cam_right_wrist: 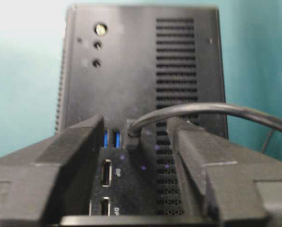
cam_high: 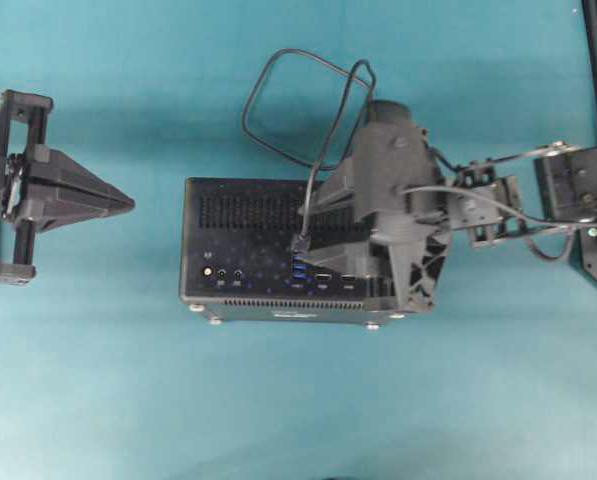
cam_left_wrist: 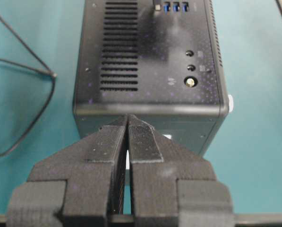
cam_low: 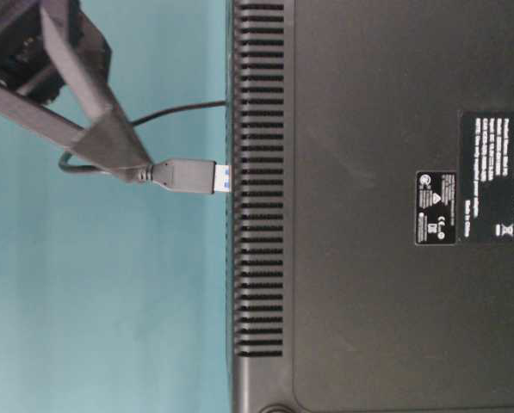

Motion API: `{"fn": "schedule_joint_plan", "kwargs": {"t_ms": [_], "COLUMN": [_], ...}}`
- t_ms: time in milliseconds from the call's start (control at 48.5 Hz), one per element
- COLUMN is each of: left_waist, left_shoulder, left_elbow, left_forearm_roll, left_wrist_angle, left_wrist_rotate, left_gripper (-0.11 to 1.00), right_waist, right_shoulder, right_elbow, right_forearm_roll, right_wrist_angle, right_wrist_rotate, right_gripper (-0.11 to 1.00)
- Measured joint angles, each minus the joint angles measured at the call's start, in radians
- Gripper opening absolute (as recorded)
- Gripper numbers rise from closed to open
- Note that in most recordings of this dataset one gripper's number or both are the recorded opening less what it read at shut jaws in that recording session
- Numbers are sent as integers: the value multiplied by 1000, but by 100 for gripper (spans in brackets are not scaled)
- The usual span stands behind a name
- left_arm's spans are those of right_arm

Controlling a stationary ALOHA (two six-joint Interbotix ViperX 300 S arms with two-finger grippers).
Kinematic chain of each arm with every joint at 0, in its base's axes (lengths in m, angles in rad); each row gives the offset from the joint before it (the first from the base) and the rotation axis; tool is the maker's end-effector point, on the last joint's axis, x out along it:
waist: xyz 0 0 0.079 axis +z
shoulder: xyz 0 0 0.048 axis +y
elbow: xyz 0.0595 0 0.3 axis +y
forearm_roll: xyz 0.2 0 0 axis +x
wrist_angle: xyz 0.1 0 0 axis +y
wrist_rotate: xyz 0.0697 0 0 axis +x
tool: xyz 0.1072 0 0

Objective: Insert the USB into the PC box with both arms.
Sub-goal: 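Carry the USB plug left toward the blue USB ports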

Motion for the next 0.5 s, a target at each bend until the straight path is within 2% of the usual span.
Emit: {"fn": "schedule_joint_plan", "kwargs": {"t_ms": [206,495], "left_waist": [0,0], "left_shoulder": [3,3], "left_elbow": [-2,-2], "left_forearm_roll": [-2,-2], "left_wrist_angle": [0,0], "left_wrist_rotate": [0,0], "left_gripper": [0,0], "right_waist": [-8,-15], "right_shoulder": [-3,-5], "right_elbow": [26,64], "right_forearm_roll": [0,3], "right_wrist_angle": [-63,-169], "right_wrist_rotate": [0,0], "right_gripper": [36,23]}}
